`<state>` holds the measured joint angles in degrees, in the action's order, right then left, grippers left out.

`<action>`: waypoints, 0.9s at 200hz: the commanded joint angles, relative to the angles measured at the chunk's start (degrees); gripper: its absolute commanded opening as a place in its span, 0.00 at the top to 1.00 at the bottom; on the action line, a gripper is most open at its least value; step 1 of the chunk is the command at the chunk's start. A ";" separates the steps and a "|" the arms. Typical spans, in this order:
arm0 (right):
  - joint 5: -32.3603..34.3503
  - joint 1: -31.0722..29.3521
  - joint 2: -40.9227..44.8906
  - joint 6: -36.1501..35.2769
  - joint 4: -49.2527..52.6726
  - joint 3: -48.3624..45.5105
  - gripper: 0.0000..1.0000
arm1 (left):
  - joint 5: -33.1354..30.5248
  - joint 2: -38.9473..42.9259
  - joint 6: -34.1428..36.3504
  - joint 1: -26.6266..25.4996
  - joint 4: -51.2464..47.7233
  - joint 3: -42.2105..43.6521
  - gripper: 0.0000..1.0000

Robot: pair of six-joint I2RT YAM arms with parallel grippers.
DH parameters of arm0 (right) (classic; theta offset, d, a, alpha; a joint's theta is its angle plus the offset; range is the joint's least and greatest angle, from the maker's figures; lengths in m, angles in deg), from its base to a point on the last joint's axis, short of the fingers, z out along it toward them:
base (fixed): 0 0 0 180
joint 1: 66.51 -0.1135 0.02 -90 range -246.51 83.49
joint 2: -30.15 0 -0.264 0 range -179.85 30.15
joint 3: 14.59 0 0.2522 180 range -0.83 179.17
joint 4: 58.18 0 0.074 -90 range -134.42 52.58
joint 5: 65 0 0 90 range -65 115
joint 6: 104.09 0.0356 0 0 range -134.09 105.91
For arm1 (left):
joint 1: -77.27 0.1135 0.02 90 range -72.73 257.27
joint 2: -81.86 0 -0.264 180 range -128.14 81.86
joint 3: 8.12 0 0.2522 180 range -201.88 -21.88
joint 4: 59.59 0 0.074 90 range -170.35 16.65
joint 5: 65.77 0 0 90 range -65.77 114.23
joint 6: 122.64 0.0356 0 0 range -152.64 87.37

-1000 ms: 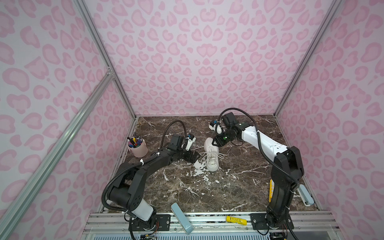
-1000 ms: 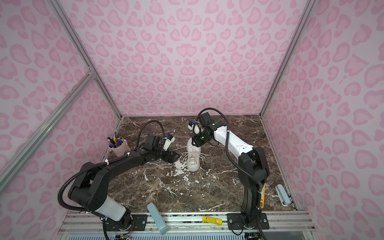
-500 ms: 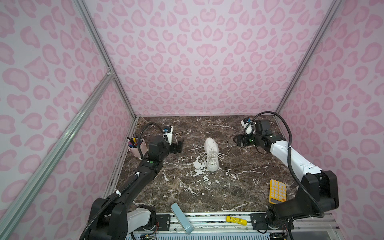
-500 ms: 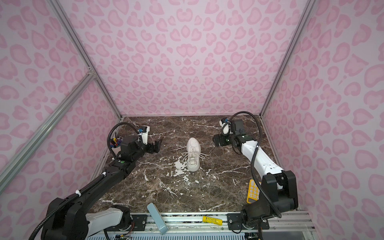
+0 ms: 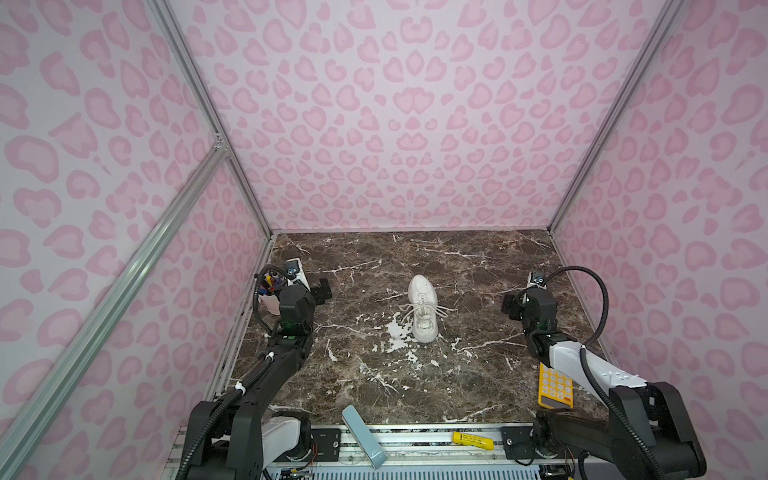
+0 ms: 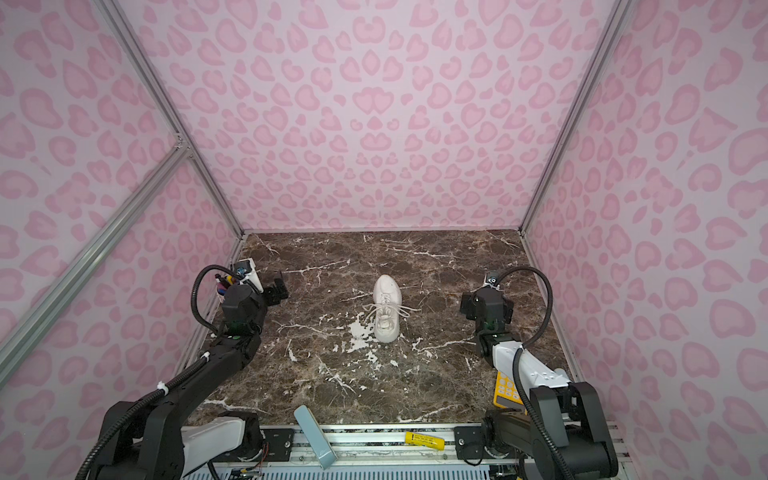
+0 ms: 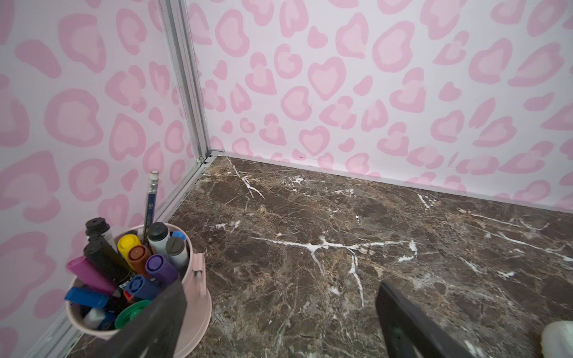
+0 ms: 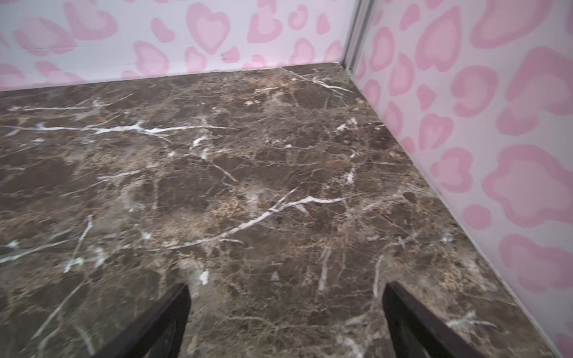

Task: Tie the shoes

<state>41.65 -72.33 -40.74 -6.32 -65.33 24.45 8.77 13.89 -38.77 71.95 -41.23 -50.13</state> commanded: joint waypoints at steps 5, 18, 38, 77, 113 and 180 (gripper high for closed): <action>5.98 0.63 -1.77 -3.29 -14.25 -2.34 0.02 | -4.96 -2.53 3.00 0.53 7.25 1.81 0.03; 6.68 0.98 -3.22 -3.68 -15.70 -2.34 0.02 | -5.01 -2.79 3.97 0.81 7.42 3.32 0.03; 6.42 2.23 -4.57 -3.46 -19.08 -3.70 0.02 | -4.48 -2.31 3.42 1.99 9.31 6.89 0.03; 4.21 3.22 -7.76 -2.60 -29.58 -7.60 0.02 | 6.11 -5.70 1.70 5.38 18.61 11.85 0.03; 2.14 3.20 -11.57 -3.59 -36.92 -10.00 0.02 | 12.63 -13.98 3.11 6.60 29.01 13.39 0.03; -3.38 2.50 -18.16 -6.88 -38.56 -6.79 0.02 | 15.75 -16.09 3.62 7.36 22.01 8.71 0.03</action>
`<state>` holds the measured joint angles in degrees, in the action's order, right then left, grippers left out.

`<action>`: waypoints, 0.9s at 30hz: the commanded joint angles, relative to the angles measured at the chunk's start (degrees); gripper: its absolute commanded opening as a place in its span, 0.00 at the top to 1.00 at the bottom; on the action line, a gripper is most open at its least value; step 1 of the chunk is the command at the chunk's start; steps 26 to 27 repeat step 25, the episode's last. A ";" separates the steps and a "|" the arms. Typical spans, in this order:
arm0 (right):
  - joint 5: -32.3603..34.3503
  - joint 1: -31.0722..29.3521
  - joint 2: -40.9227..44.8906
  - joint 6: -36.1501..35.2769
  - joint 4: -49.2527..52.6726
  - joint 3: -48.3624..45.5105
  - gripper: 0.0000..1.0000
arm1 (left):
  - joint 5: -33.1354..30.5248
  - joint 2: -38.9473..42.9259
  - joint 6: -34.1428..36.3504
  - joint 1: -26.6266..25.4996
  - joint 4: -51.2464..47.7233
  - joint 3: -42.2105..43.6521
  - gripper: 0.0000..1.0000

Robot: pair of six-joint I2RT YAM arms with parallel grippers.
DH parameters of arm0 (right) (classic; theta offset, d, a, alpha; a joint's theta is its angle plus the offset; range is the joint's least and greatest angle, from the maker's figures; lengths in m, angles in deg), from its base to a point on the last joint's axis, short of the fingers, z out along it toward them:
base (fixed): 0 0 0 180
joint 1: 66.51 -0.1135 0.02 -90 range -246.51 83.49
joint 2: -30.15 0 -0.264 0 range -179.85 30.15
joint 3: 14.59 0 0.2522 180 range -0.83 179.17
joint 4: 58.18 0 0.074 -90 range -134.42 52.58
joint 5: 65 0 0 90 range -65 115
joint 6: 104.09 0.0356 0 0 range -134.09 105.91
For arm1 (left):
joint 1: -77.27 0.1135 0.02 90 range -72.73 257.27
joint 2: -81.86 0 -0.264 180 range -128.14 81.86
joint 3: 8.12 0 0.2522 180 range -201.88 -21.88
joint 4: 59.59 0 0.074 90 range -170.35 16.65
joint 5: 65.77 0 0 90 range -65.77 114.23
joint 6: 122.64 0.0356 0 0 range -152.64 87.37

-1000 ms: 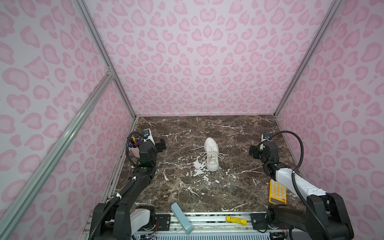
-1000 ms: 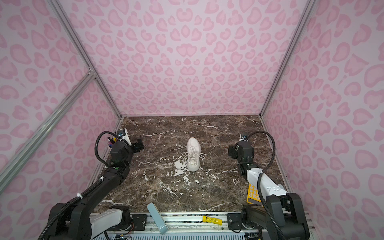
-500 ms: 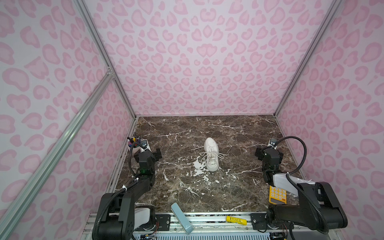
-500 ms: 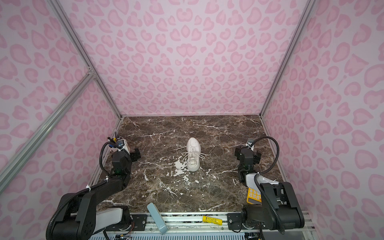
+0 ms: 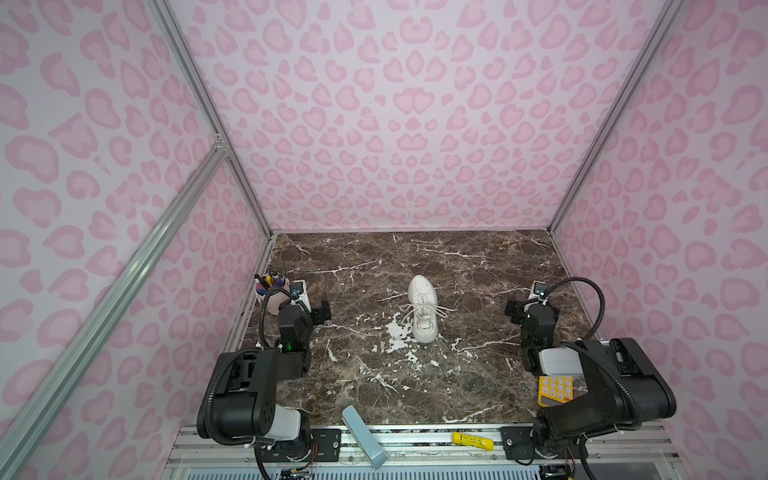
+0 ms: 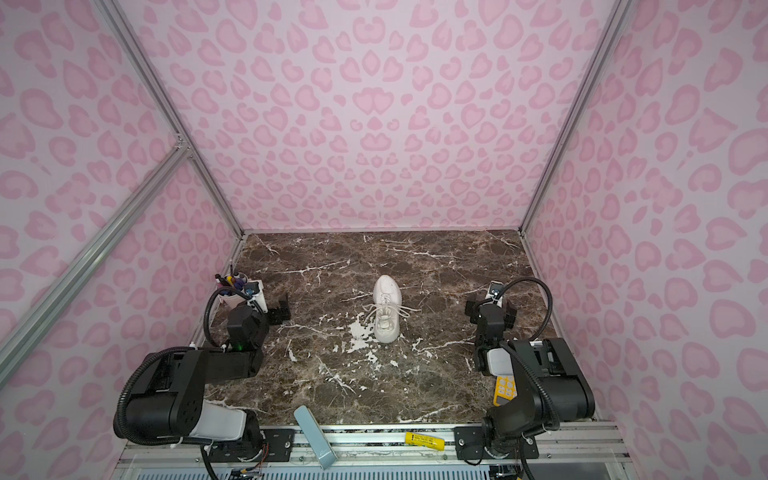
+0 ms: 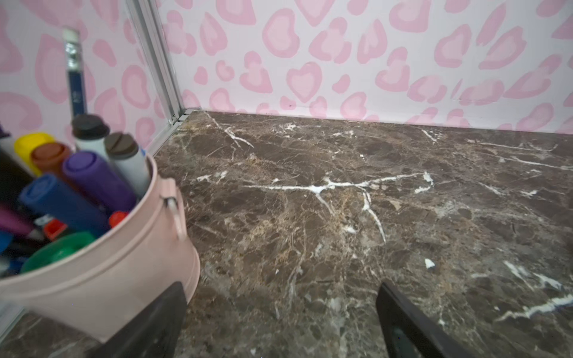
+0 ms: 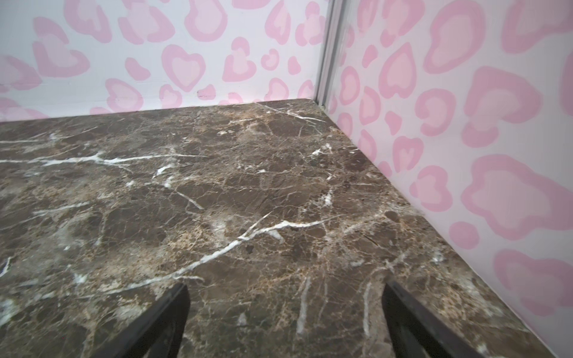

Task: Tie the shoes

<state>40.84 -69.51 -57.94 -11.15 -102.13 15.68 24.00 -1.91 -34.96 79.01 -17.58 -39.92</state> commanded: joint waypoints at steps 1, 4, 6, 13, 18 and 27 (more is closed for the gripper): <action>-2.57 -0.37 -0.95 -2.05 -1.37 2.13 0.02 | 0.46 -0.27 -0.16 0.34 -1.68 -1.48 0.03; -4.80 0.61 0.09 -1.36 3.96 3.68 0.02 | 0.32 -0.44 -0.14 0.35 -1.41 -1.57 0.03; -4.76 0.64 -0.41 -1.27 2.08 3.24 0.02 | 0.31 -0.35 -0.18 0.30 -1.60 -1.53 0.03; -4.94 0.73 0.04 -1.36 3.55 3.63 0.02 | 0.24 -0.34 -0.13 0.29 -1.48 -1.50 0.03; -4.95 0.70 0.03 -1.35 3.61 3.59 0.02 | 0.23 -0.68 -0.05 0.26 -2.04 -1.90 0.03; -4.94 0.72 0.04 -1.40 3.66 3.61 0.02 | 0.23 -0.33 -0.05 0.20 -1.66 -1.55 0.03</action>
